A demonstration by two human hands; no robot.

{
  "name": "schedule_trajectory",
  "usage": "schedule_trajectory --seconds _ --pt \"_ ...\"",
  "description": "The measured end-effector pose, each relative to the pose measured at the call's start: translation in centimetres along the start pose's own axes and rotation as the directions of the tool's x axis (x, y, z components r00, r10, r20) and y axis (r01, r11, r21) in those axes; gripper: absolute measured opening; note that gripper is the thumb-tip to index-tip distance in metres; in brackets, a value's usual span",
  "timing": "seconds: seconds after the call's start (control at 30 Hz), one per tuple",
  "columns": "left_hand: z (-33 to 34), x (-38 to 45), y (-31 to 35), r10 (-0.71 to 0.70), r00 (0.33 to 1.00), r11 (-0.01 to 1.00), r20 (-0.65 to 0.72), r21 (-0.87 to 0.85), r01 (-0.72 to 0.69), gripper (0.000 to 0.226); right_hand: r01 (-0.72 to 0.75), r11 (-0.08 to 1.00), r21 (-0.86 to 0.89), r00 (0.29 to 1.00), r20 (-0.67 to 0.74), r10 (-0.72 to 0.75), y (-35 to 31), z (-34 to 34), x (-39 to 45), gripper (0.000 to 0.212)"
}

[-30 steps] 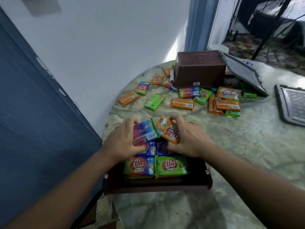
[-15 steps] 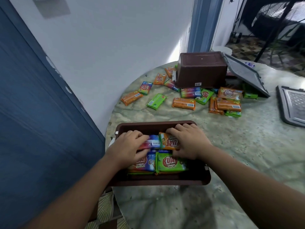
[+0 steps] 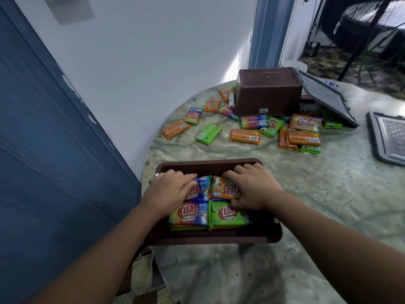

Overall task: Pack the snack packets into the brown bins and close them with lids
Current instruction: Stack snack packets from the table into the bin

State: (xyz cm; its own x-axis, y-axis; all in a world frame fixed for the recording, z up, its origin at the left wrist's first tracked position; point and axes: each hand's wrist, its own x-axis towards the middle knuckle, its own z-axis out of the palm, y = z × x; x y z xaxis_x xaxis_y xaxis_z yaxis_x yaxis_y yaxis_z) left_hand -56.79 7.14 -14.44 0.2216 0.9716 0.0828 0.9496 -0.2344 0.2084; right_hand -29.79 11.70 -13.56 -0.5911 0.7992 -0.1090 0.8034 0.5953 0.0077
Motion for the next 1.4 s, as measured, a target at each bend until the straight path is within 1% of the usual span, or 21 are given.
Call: schedule_trajectory --seconds 0.1,0.17,0.23,0.4,0.53,0.6,0.7,0.77,0.83,0.87,0.9,1.0,1.03,1.07,1.1,1.13,1.2,1.23,1.27,1.33,1.4 --pt "0.2 -0.1 -0.2 0.033 0.997 0.999 -0.069 0.003 -0.033 0.053 -0.003 1.000 -0.001 1.000 0.001 0.003 -0.1 0.0 0.0 0.088" --pt "0.4 -0.2 -0.4 0.104 0.994 0.993 -0.027 0.055 -0.103 0.059 -0.004 1.000 -0.003 1.000 -0.003 0.004 -0.1 0.0 0.0 0.089" --pt "0.4 -0.1 -0.4 0.144 0.989 0.986 0.036 0.083 -0.146 0.055 0.003 1.000 -0.023 1.000 -0.005 -0.003 -0.2 0.0 -0.1 0.089" --pt "0.4 0.0 -0.5 0.128 0.988 0.989 0.086 0.068 -0.134 0.050 0.007 1.000 -0.026 1.000 -0.021 -0.007 -0.3 -0.2 -0.1 0.087" --pt "0.4 0.1 -0.3 0.094 0.991 0.993 0.098 0.067 -0.101 0.052 -0.020 0.997 0.075 0.998 -0.062 0.024 -0.5 -0.5 -0.2 0.077" --pt "0.3 0.1 -0.2 0.089 0.991 0.993 0.100 0.062 -0.096 0.052 -0.056 0.974 0.219 0.995 -0.070 0.073 -0.8 -1.1 -0.3 0.068" --pt "0.3 0.1 -0.2 0.086 0.992 0.994 0.097 0.064 -0.092 0.053 -0.127 0.831 0.541 0.980 -0.064 0.191 -1.8 -2.4 0.1 0.045" --pt "0.3 0.1 -0.2 0.082 0.992 0.994 0.100 0.070 -0.089 0.054 -0.136 0.800 0.584 0.976 -0.060 0.209 -2.8 -2.7 0.3 0.039" --pt "0.2 0.0 -0.2 0.084 0.991 0.993 0.100 0.073 -0.092 0.054 -0.173 0.776 0.606 0.967 -0.046 0.251 -3.5 -2.3 0.4 0.042" --pt "0.2 0.0 -0.1 0.085 0.991 0.993 0.099 0.074 -0.092 0.053 -0.194 0.722 0.664 0.952 -0.049 0.301 -3.7 -2.1 0.3 0.042" --pt "0.2 0.0 -0.1 0.085 0.992 0.993 0.096 0.073 -0.092 0.053 -0.214 0.633 0.744 0.929 -0.046 0.368 -3.8 -2.1 0.3 0.042" --pt "0.2 0.0 -0.1 0.080 0.993 0.994 0.091 0.069 -0.086 0.052 -0.243 0.257 0.935 0.832 0.065 0.551 -3.8 -2.5 0.4 0.042" --pt "0.2 0.0 -0.2 0.076 0.993 0.994 0.091 0.066 -0.083 0.052 -0.244 0.173 0.954 0.808 0.102 0.580 -3.7 -2.5 0.4 0.042" --pt "0.2 0.0 -0.2 0.074 0.993 0.995 0.090 0.063 -0.080 0.052 -0.249 0.144 0.958 0.800 0.119 0.589 -3.6 -2.4 0.4 0.041" --pt "0.3 0.0 -0.2 0.073 0.993 0.995 0.090 0.060 -0.079 0.052 -0.257 0.174 0.950 0.810 0.114 0.576 -3.4 -2.3 0.3 0.043" --pt "0.3 -0.1 -0.2 0.074 0.993 0.995 0.089 0.057 -0.080 0.051 -0.265 0.265 0.927 0.838 0.086 0.539 -3.3 -2.2 0.1 0.046" --pt "0.2 0.0 -0.1 0.076 0.993 0.995 0.089 0.054 -0.081 0.052 -0.268 0.573 0.775 0.918 0.026 0.395 -3.1 -2.3 -0.2 0.061" --pt "0.2 0.0 -0.1 0.076 0.993 0.995 0.090 0.056 -0.081 0.052 -0.258 0.721 0.643 0.950 0.031 0.312 -2.9 -2.4 -0.3 0.069" --pt "0.2 0.0 -0.1 0.077 0.993 0.995 0.092 0.060 -0.083 0.052 -0.242 0.832 0.499 0.968 0.062 0.244 -2.8 -2.6 -0.3 0.077" --pt "0.2 0.0 0.0 0.078 0.992 0.994 0.097 0.066 -0.085 0.052 -0.205 0.954 0.217 0.977 0.100 0.187 -2.5 -2.9 -0.2 0.090" --pt "0.2 0.0 0.0 0.077 0.992 0.995 0.096 0.060 -0.083 0.052 -0.175 0.985 0.003 0.983 0.052 0.175 -2.3 -2.9 0.0 0.090"
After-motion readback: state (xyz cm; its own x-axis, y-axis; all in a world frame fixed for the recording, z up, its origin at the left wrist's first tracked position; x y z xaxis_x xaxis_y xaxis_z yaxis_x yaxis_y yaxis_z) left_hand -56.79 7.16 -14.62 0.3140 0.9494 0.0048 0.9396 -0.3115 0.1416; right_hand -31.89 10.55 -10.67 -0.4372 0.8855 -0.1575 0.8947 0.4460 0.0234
